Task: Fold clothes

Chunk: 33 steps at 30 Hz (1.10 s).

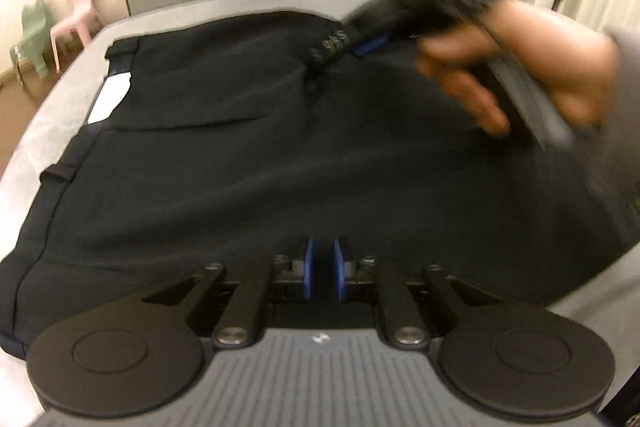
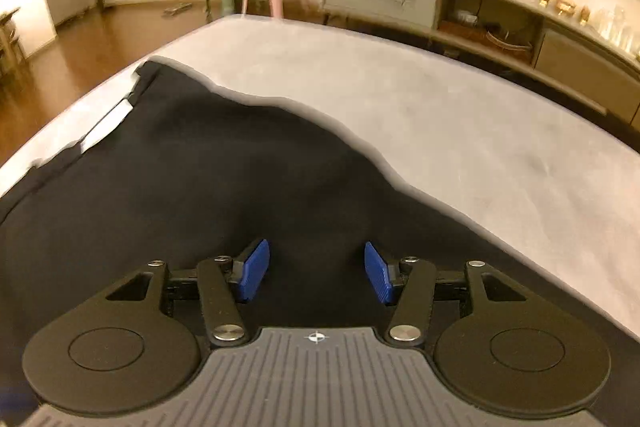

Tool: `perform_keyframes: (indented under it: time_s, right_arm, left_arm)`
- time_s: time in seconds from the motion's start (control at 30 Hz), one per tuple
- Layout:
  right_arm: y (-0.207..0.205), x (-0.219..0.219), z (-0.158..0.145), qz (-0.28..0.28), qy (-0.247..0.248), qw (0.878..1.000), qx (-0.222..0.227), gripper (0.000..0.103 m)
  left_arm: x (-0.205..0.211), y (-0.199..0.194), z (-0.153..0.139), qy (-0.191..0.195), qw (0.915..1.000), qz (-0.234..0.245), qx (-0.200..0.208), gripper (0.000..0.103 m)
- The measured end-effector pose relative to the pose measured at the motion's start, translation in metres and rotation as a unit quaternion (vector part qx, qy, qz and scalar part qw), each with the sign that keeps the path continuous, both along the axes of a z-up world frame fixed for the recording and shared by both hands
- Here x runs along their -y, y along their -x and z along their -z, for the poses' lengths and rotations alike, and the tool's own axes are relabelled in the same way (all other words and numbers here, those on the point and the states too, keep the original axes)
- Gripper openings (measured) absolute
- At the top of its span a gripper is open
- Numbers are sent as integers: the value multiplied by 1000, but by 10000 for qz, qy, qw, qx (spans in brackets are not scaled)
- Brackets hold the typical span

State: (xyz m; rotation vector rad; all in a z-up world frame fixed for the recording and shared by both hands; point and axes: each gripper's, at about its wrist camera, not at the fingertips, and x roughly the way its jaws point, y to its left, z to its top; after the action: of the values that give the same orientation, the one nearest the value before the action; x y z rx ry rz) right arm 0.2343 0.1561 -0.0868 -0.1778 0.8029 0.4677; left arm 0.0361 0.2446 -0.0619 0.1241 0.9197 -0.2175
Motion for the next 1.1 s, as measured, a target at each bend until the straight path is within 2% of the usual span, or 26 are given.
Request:
perform_keyframes:
  time_s: [0.07,0.17,0.2,0.23,0.3,0.37,0.47,0.53,0.57,0.6,0.63,0.7,0.77,0.87,0.9,0.93,0.97,1.0,1.07,1.1]
  right_arm:
    - [-25,-3,1,238,31,9997,55,66]
    - [-54,-6,5,509,53,9987,-7,68]
    - [-59,-3,4,505,-31,9986,-131,63]
    - [-51,6,-3,520,-193,9984,-108,54]
    - [-25,29,-19,561,-559,9969,21,54]
    - [23,58,-28,446,-889,9950,73,54]
    - [94,104,-16,481,-720,9962,10,54]
    - [124,143,1,772,-409,9961,-81,54]
    - [137,162,6,870,-346,9956,95,55]
    - [144,178,8,972,-233,9947,223,57]
    - [152,194,5,1132,-219,9928,312,58]
    - [170,227,-3,1480,-257,9875,486,58]
    - [194,268,-11,1801,-332,9813,589,59]
    - [231,333,-6,2489,11,9667,595,59]
    - [242,359,0,2820,138,9580,495,59]
    - [254,382,3,3056,108,9513,401,60]
    - [266,403,6,3260,35,9449,313,66]
    - [278,425,9,3462,-38,9379,224,68]
    - [307,451,3,3682,-38,9292,307,69]
    - [318,462,1,3775,-32,9251,411,76]
  left_arm:
    - [0,4,-1,26,9999,145,-87,11]
    - [1,0,-5,119,9990,346,-238,14]
    - [-2,1,-10,217,9992,299,-121,14]
    - [-8,-1,-15,335,9992,202,46,14]
    - [-20,-12,-21,393,9990,-45,187,15]
    - [-29,-23,-18,279,9992,-239,180,15]
    - [-35,-43,4,-40,9986,-523,-59,17]
    - [-37,-44,7,-217,9977,-642,51,25]
    - [-38,-45,5,-287,9969,-725,48,27]
    - [-39,-44,4,-256,9961,-843,53,21]
    - [-41,-42,2,-199,9951,-969,60,20]
    - [-29,-35,-8,88,9962,-844,187,21]
    - [-9,-28,-11,138,9980,-549,279,24]
    - [19,-36,7,-206,9990,-387,21,24]
    - [25,-37,11,-343,9986,-396,77,25]
    - [32,-37,12,-561,9976,-395,128,25]
    - [38,-38,10,-773,9959,-444,121,24]
    - [43,-38,5,-676,9966,-442,169,22]
    - [56,-34,-6,-245,9988,-321,269,23]
    - [66,-29,-10,24,9994,-199,290,23]
